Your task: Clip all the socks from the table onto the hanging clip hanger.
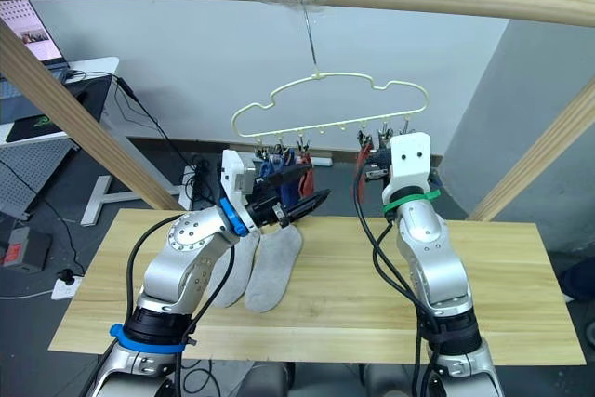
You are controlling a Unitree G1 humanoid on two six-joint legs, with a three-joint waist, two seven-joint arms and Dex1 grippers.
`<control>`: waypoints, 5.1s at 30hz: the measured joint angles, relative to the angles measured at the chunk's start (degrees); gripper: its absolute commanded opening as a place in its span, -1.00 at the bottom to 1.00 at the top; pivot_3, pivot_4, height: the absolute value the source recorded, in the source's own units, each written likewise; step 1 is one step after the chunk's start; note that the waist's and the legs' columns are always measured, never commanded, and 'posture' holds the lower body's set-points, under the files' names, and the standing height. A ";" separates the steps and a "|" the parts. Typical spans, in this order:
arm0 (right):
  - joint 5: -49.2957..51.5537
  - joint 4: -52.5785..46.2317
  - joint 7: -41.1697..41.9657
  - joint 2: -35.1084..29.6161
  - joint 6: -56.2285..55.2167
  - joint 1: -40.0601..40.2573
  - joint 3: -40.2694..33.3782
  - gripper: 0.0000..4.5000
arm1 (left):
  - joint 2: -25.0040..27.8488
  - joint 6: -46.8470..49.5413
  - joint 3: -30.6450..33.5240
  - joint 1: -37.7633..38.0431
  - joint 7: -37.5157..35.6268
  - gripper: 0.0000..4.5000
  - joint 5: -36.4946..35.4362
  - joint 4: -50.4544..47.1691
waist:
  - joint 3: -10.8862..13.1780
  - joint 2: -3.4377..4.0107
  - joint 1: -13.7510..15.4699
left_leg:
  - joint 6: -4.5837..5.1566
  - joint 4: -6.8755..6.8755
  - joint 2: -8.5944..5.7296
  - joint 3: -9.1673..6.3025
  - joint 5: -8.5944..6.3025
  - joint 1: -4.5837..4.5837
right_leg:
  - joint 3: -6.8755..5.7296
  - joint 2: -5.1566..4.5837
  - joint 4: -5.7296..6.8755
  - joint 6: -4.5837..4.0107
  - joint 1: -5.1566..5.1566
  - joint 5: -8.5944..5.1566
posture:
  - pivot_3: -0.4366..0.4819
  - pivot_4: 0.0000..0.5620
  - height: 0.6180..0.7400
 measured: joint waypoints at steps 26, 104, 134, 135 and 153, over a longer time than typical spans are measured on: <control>-1.54 4.07 0.62 3.77 -1.47 -2.36 -2.31 -0.56 | 0.11 -0.18 0.03 -0.67 -0.10 0.44 -0.02 -0.91 | 0.00 0.00 0.04 | 0.00 0.01 0.00 0.00 0.00 0.01 | 0.00 0.00 0.04 -0.01 0.00 0.00 | 0.17 -0.30 1.00; -3.73 4.60 0.21 7.16 -2.04 -4.47 -2.46 -0.42 | 0.24 -1.17 -0.03 -0.08 -0.42 0.44 0.00 -0.93 | 0.00 0.01 0.04 | 0.01 0.02 0.00 0.00 0.00 0.02 | -0.01 0.00 0.08 -0.01 0.00 0.01 | 0.19 -0.29 1.00; 9.22 -4.09 17.34 -7.24 20.48 -7.38 -8.87 -1.00 | 5.04 0.39 -0.16 12.60 10.37 0.99 10.91 8.92 | 0.01 0.03 -0.17 | 0.05 0.03 0.00 -0.01 0.02 0.20 | 0.00 0.01 0.19 -0.02 0.09 0.01 | 0.11 -0.32 1.00; 10.30 -4.47 18.07 -7.75 22.24 -7.83 -9.20 -1.00 | 5.75 0.30 -0.12 12.60 10.87 0.99 11.91 10.44 | 0.01 0.03 -0.16 | 0.05 0.03 0.00 -0.01 0.02 0.20 | 0.01 0.01 0.19 -0.02 0.10 0.01 | 0.11 -0.33 1.00; 18.94 -6.01 17.67 -8.40 36.81 -14.25 -14.07 -1.00 | 3.01 -6.40 -7.79 3.41 7.41 0.61 22.24 32.27 | -0.05 0.04 -0.28 | 0.05 0.03 -0.01 0.00 0.02 0.16 | -0.02 -0.01 0.18 -0.02 0.09 0.01 | 0.03 -0.41 1.00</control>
